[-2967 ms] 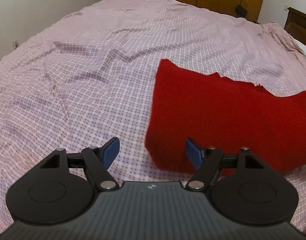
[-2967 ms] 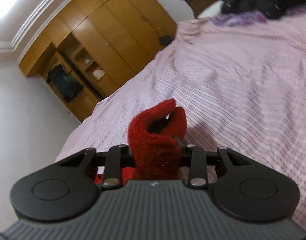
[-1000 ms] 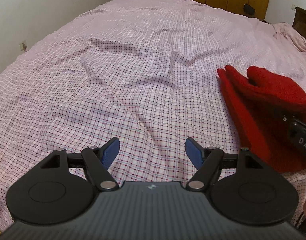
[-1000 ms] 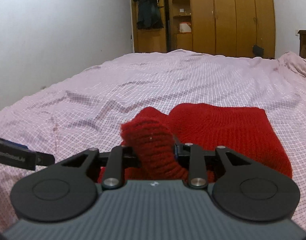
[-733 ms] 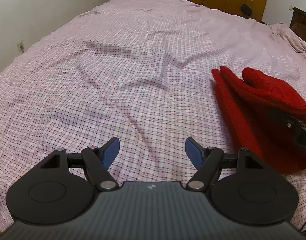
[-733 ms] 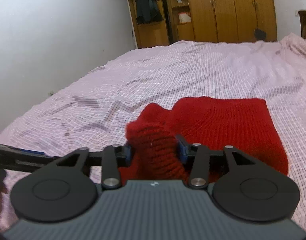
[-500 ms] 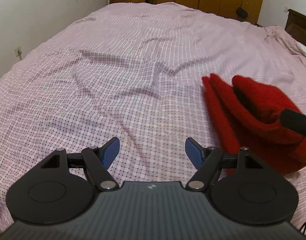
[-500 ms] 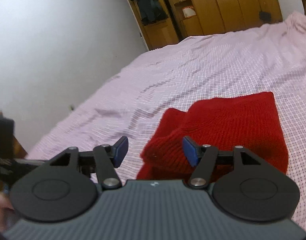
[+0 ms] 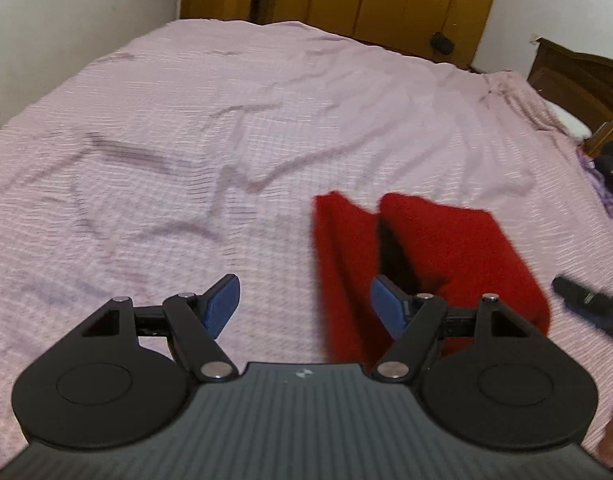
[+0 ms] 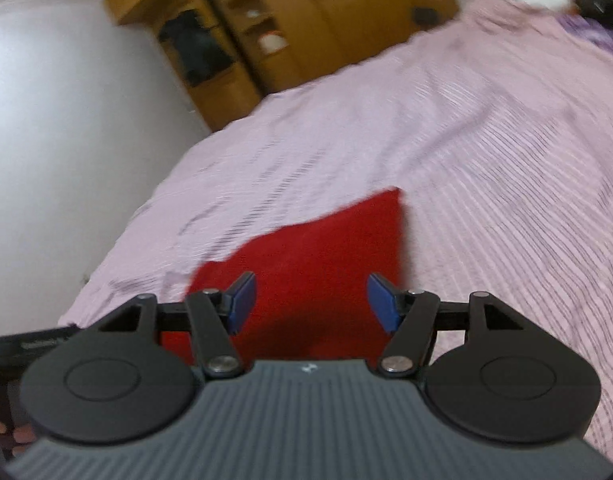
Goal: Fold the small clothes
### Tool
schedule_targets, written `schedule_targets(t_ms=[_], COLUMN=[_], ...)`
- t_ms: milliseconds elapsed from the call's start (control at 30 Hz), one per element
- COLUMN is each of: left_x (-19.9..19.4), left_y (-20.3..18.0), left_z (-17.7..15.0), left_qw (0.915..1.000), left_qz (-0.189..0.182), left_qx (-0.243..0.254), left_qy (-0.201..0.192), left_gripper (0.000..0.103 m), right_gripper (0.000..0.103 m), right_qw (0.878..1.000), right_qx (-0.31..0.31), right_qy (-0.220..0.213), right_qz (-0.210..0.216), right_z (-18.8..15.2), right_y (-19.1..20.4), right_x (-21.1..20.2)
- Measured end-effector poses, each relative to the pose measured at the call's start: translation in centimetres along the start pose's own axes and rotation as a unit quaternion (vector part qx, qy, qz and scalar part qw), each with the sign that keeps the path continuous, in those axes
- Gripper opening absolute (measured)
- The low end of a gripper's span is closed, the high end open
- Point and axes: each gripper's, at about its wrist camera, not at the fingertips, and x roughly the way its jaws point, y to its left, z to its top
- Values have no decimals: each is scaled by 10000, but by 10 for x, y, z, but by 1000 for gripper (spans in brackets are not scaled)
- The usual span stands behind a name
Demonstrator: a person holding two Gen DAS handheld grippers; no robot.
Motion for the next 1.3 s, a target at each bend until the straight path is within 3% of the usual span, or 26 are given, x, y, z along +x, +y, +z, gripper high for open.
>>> schedule_targets(t_ms=[167,267,467,567,767,900,1000,1100,1200,1300], left_x=[22,45,84,95,93,69,46,28,22,31], left_y=[-36,-53,-66,-64,-50,-36,-24,-10,6,23], left_z=[19,25,17,8,1,1,-3,-10,-16,-23], left_qw=[9993,9985,9951,9932,9898,9879,9895,9933,9968,9982], left_qz=[-332,-465,-743,-943,-1292,-1442,-1339,-1004,-558,-252], left_qx=[183,159,-101,-214,-410,-521,-539,-566,-516,-537], left_qy=[1,233,646,646,448,210,19,-122,-251,-73], left_gripper=[77,77,77,76,40,36,35,32,18,18], right_gripper=[65,65,65,65,64,60,58,58,58,58], right_qw=[9992,9980,9954,9949,9944,9963,9989,9993,9983,9967], right_qx=[307,563,818,812,755,721,343,-75,-516,-788], right_qy=[85,120,243,290,405,386,313,256,176,217], right_qz=[-252,-271,-432,-521,-616,-281,13,260,201,20], right_z=[-6,-5,-7,-5,-3,-1,2,2,-2,-6], right_y=[-29,-47,-71,-74,-75,-71,-51,-28,-2,12], right_x=[11,17,27,40,64,65,55,48,47,54])
